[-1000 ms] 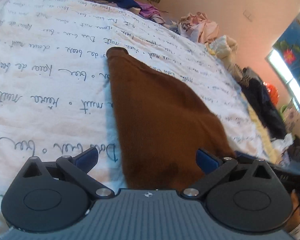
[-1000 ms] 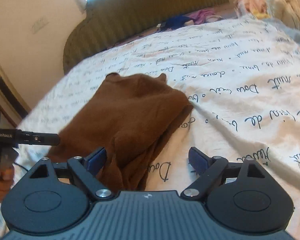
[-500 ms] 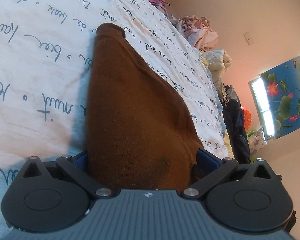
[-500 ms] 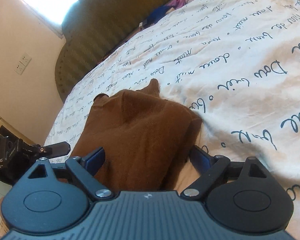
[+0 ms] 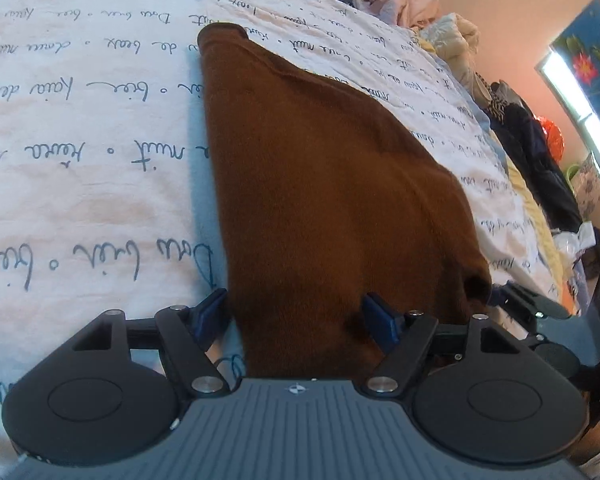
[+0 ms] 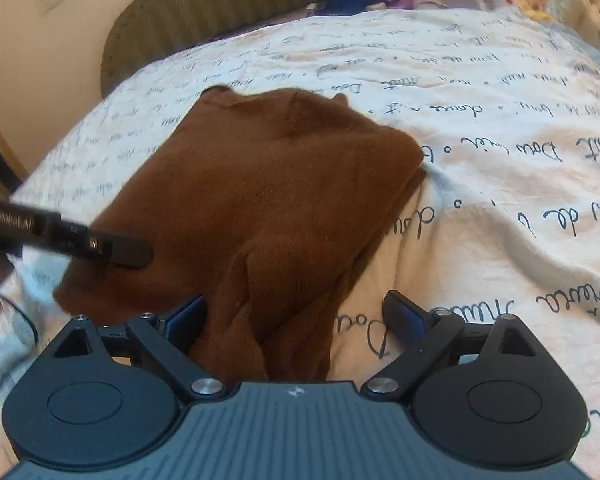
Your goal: Fold small clothes
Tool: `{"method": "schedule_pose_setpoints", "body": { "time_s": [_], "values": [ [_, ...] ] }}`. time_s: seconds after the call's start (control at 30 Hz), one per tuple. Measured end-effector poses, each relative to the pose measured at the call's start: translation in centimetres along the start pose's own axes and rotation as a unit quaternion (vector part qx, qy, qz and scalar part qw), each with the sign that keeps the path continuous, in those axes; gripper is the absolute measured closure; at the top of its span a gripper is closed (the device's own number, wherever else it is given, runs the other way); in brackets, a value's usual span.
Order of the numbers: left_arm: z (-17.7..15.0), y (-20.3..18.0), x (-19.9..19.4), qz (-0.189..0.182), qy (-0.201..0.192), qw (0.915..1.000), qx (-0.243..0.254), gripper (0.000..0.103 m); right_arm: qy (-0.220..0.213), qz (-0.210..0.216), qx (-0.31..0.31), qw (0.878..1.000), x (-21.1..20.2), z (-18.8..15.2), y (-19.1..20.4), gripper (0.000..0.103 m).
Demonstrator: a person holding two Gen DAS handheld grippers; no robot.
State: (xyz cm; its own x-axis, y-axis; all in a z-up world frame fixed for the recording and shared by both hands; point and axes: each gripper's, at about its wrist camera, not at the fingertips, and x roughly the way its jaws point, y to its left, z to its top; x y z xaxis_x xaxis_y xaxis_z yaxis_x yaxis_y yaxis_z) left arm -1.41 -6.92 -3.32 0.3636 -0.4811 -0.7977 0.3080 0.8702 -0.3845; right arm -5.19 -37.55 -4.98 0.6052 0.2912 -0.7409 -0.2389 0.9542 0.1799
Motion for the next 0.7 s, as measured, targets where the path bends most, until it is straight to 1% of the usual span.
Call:
{"method": "schedule_pose_setpoints", "body": {
  "time_s": [0.03,0.1,0.13,0.17,0.2,0.23,0.27,0.3,0.33,0.37,0.4,0.43,0.47,0.53,0.6,0.63,0.7],
  "values": [
    [-0.6,-0.1,-0.4,0.010,-0.005,0.9998,0.015,0.029,-0.003,-0.005,-0.006,1.000,-1.1,-1.1,0.2,0.007],
    [-1.7,-0.4,-1.0,0.028,-0.011,0.9986,0.043,0.028,-0.005,0.002,0.001,1.000,-1.7,-1.3,-0.6,0.007],
    [-1.8,-0.3,-1.2,0.034,-0.013,0.9983,0.047,0.026,-0.006,0.010,0.010,1.000,-2.1,-1.2,-1.0,0.007],
    [-1.9,0.0,-1.6,0.028,-0.016,0.9988,0.038,0.024,-0.006,0.015,0.023,1.000,-2.5,-1.0,-1.4,0.007],
    [-2.1,0.6,-2.2,0.010,-0.022,0.9996,0.017,0.022,-0.010,0.019,0.042,0.999,-2.9,-0.6,-1.9,0.007],
    [-2.0,1.1,-2.6,-0.004,-0.026,0.9997,-0.004,0.020,-0.020,0.025,0.062,0.998,-3.3,-0.4,-2.4,0.007],
    [-1.9,1.5,-2.8,-0.010,-0.027,0.9994,-0.017,0.020,-0.031,0.032,0.080,0.996,-3.5,-0.1,-2.9,0.007],
    [-2.0,1.6,-2.7,0.005,-0.024,0.9995,-0.019,0.020,-0.038,0.036,0.093,0.994,-3.6,0.0,-3.3,0.007],
    [-2.2,1.6,-2.3,0.028,-0.016,0.9994,-0.010,0.022,-0.037,0.035,0.097,0.994,-3.3,0.2,-3.5,0.007],
    [-2.6,1.2,-2.2,0.040,-0.019,0.9988,0.019,0.020,-0.030,0.029,0.085,0.996,-2.9,0.2,-3.3,0.007],
    [-2.9,0.0,-2.3,0.067,-0.011,0.9955,0.066,0.020,-0.012,0.008,0.050,0.999,-2.3,0.2,-2.7,0.007],
    [-3.1,-0.7,-2.4,0.086,-0.005,0.9922,0.089,0.018,-0.006,-0.014,0.020,1.000,-2.0,0.0,-2.1,0.007],
    [-3.0,-0.7,-2.8,0.083,-0.002,0.9927,0.088,0.018,-0.010,-0.019,0.009,1.000,-2.2,-0.1,-1.8,0.007],
    [-2.1,0.3,-3.9,0.050,-0.010,0.9973,0.054,0.017,-0.022,-0.009,0.026,0.999,-3.2,0.2,-2.1,0.007],
    [-0.8,1.7,-5.4,0.005,-0.046,0.9989,0.013,0.008,-0.051,0.012,0.052,0.997,-4.3,0.7,-2.9,0.007],
    [0.0,2.4,-5.8,-0.020,-0.055,0.9982,-0.012,0.000,-0.065,0.029,0.074,0.995,-4.6,1.0,-3.6,0.007],
    [1.9,3.8,-5.3,-0.079,-0.056,0.9931,-0.067,0.000,-0.069,0.068,0.128,0.987,-4.4,1.8,-5.1,0.007]
  ]
}}
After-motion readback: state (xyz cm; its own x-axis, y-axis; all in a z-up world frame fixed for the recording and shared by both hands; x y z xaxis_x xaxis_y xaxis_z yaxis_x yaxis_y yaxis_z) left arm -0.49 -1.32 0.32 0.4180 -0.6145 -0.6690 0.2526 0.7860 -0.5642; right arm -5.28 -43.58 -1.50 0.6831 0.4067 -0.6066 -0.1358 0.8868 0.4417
